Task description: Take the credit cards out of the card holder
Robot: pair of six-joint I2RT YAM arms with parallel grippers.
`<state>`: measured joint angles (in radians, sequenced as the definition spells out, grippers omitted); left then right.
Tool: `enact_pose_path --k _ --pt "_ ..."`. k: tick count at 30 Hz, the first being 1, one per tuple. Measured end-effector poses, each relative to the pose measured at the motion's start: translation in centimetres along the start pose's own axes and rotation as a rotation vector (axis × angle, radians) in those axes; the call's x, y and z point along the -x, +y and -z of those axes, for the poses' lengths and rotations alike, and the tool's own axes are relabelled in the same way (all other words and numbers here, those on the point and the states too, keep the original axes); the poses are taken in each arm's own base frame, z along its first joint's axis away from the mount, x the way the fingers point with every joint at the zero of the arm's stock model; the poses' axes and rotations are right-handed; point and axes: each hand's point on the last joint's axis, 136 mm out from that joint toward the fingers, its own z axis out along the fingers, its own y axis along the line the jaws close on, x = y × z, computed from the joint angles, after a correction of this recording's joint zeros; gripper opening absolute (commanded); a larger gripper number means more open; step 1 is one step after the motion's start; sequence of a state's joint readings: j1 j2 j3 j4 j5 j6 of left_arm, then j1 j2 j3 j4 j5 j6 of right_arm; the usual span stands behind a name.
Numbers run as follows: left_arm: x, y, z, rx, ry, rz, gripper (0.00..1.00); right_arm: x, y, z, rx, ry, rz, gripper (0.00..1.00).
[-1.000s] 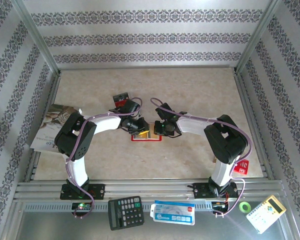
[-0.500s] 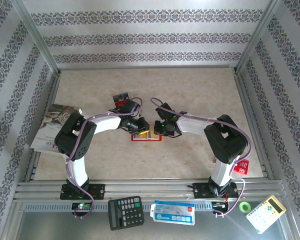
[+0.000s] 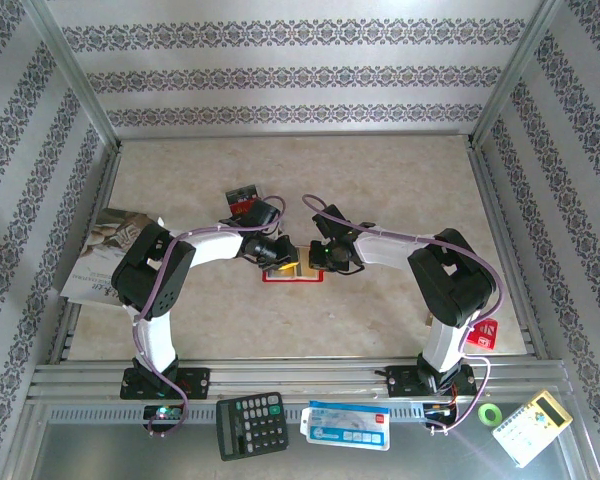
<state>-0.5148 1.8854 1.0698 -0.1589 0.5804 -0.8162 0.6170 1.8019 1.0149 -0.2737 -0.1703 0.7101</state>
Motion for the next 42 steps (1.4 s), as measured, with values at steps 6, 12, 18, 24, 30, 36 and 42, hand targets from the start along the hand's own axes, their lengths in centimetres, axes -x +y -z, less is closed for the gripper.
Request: enact_pose_path --k 6,12,18,24,30,36,42 --pt "0.2 0.1 0.2 -0.012 0.005 0.005 0.1 0.0 0.0 0.0 0.0 0.0 0.0 0.14" --pt "0.2 0.2 0.5 -0.031 0.007 0.006 0.07 0.0 0.0 -0.1 0.0 0.001 0.0 0.14" --pt "0.2 0.3 0.9 -0.042 0.003 -0.001 0.08 0.0 0.1 -0.1 0.002 0.001 0.0 0.14" --pt "0.2 0.4 1.0 -0.043 0.002 -0.004 0.1 0.1 0.1 -0.2 0.005 -0.001 0.0 0.14" --pt "0.3 0.7 1.2 -0.044 0.001 -0.001 0.13 0.1 0.1 -0.2 0.004 0.0 0.0 0.14" --pt "0.3 0.7 1.3 -0.048 0.002 0.002 0.13 0.1 0.1 -0.2 0.004 0.0 0.0 0.14" --pt "0.4 0.7 1.3 -0.047 0.002 0.002 0.12 0.1 0.1 -0.2 0.005 -0.001 0.0 0.14"
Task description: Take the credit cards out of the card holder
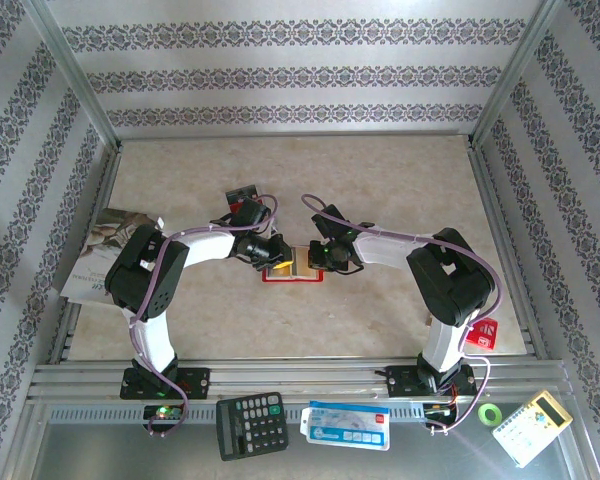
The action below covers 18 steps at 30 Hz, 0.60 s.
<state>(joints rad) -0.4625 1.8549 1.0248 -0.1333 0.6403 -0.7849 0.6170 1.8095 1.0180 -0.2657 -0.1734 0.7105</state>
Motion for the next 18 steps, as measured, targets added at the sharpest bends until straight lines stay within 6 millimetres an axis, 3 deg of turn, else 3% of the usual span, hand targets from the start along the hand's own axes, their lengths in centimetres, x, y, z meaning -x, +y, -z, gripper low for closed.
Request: enact_pose_path --k 18 --pt "0.16 0.32 0.53 -0.003 -0.008 -0.018 0.09 0.18 -0.18 0.04 -0.001 -0.002 -0.006 0.13"
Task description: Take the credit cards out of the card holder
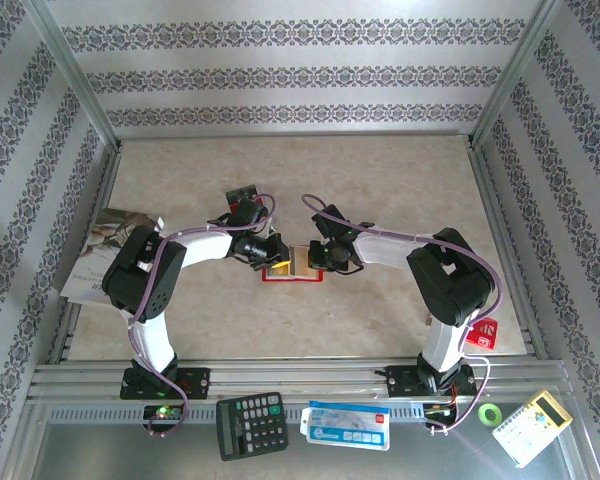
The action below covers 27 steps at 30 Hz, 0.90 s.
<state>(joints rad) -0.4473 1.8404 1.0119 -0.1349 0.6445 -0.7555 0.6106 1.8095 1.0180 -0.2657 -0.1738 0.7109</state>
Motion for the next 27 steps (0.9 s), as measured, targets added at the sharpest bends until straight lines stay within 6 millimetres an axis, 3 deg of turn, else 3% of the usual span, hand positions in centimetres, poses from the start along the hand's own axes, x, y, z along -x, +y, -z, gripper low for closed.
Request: enact_pose_path --k 7,17,27 --pt "0.2 0.2 0.2 0.002 -0.002 0.002 0.08 0.4 0.5 0.7 0.023 -0.024 0.01 0.14" --pt "0.3 0.3 0.2 0.003 -0.003 0.005 0.08 1.4 3.4 2.0 0.149 -0.063 0.061 0.16" --pt "0.3 0.4 0.2 0.006 -0.004 0.002 0.14 0.4 2.5 -0.9 0.12 0.017 0.044 0.17"
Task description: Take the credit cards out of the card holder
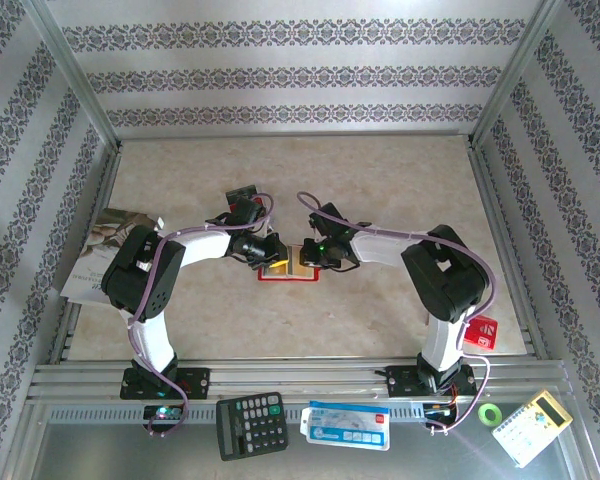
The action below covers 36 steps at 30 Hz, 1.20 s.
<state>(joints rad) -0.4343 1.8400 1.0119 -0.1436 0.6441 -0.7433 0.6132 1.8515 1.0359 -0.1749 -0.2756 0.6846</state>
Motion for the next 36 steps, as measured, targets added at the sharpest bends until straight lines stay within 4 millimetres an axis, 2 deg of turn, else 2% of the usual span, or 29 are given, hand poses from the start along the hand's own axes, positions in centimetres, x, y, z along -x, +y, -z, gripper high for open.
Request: enact_pose_path --k 3,7,19,24,30,36 --pt "0.1 0.0 0.0 -0.002 -0.001 0.001 0.18 0.1 0.1 0.0 0.003 0.0 -0.001 0.17" --pt "0.0 0.0 0.1 -0.017 -0.004 -0.003 0.18 0.1 0.1 -0.1 0.003 0.001 -0.005 0.17" --pt "-0.1 0.0 0.3 -0.051 -0.012 0.004 0.01 0.1 0.1 0.0 0.002 0.001 -0.021 0.16" --pt "0.1 0.2 0.6 -0.05 -0.019 0.005 0.0 0.1 0.0 0.0 0.0 0.001 -0.026 0.16" --pt "0.6 0.8 2.1 -0.039 -0.044 -0.008 0.0 0.2 -0.3 0.0 0.006 -0.007 -0.032 0.16" --pt "1.1 0.4 4.4 -0.036 -0.088 -0.059 0.0 -0.1 -0.2 0.9 0.049 -0.016 -0.04 0.18"
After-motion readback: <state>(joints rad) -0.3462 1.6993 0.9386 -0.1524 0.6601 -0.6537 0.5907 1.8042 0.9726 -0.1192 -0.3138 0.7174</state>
